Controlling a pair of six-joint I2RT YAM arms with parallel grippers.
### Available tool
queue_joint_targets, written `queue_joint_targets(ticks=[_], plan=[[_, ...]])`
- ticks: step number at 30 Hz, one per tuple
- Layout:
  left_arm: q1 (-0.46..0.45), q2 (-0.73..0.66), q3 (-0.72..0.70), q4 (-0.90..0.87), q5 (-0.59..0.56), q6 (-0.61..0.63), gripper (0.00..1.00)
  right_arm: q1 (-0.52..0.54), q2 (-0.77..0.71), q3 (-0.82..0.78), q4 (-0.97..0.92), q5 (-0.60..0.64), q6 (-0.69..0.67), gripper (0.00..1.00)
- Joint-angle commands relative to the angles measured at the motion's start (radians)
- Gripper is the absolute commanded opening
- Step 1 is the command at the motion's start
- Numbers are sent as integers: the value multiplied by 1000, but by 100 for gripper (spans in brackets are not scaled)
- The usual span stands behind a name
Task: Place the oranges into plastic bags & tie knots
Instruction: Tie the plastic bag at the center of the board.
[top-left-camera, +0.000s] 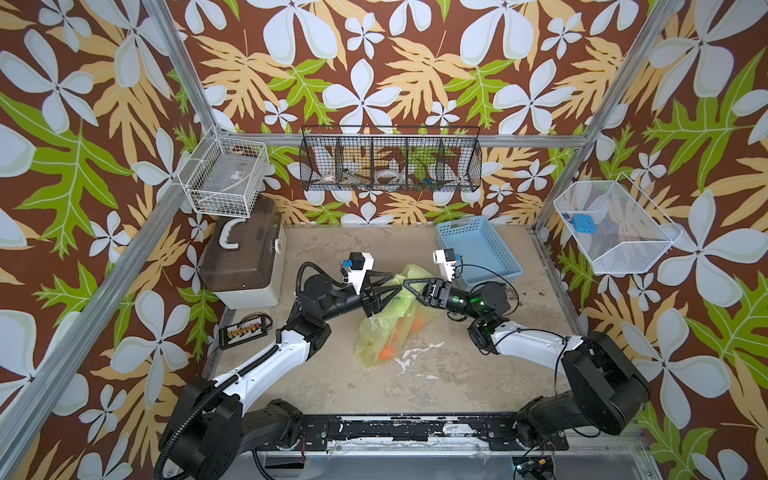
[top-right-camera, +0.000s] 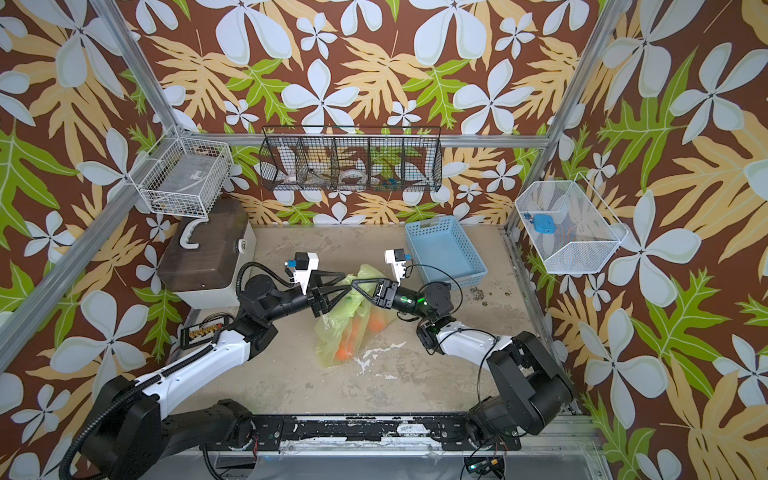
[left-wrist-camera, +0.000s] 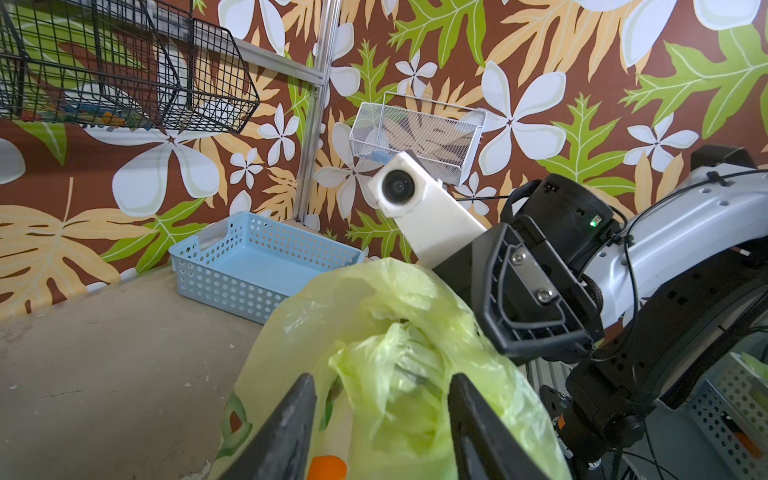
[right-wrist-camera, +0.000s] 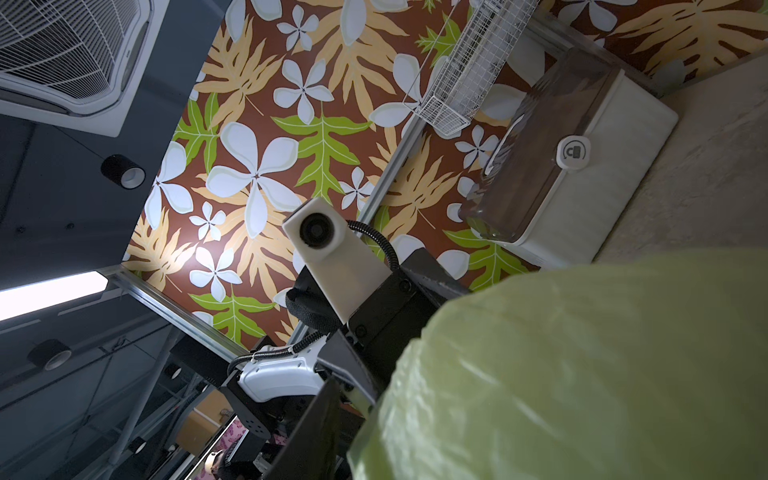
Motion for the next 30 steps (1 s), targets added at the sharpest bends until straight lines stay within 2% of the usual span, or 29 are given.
queue_joint_targets(ticks=[1,5,8,12,16,19,20,22,25,30], plan=[[0,10,3,53,27,-29,48,0,2,3,48,-15,4,38],[0,24,3,89,39,-48,34,0,2,-4,49,-15,8,37],[0,34,6,101,47,-57,27,0,3,-3,47,-21,7,37],[0,44,5,136,57,-80,25,1,3,-6,45,-23,8,37],[0,54,14,143,63,-91,36,0,3,-10,41,-21,7,36],[0,62,17,143,68,-93,34,1,3,-8,41,-22,9,36],[0,64,18,146,70,-94,32,1,3,-6,39,-24,7,36],[0,72,20,151,76,-98,17,-1,4,-5,37,-22,7,36],[0,76,23,151,80,-99,0,1,2,-2,33,-21,7,36],[0,64,14,159,61,-101,0,-5,-22,-14,-16,-16,-12,39]])
